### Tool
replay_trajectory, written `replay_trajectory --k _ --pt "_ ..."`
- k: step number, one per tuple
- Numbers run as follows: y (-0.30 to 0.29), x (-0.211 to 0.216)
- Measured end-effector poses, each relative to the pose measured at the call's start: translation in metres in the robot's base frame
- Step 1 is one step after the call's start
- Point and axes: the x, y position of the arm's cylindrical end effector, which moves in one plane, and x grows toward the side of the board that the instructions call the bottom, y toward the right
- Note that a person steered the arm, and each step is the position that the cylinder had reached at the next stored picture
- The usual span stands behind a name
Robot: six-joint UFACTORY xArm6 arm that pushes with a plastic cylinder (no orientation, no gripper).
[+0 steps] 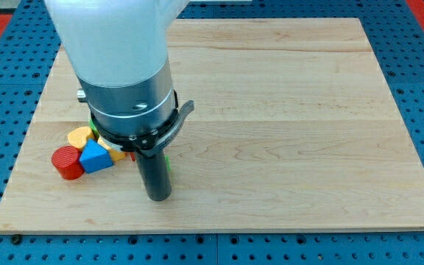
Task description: Push the green star right to the red star
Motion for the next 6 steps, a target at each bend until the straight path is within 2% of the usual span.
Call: replay_trajectory --k 1,3,4,6 --pt "-0.012 0.018" --pt "-0.106 0.015" --pt "-0.094 -0.005" --pt "-0.008 -0.015"
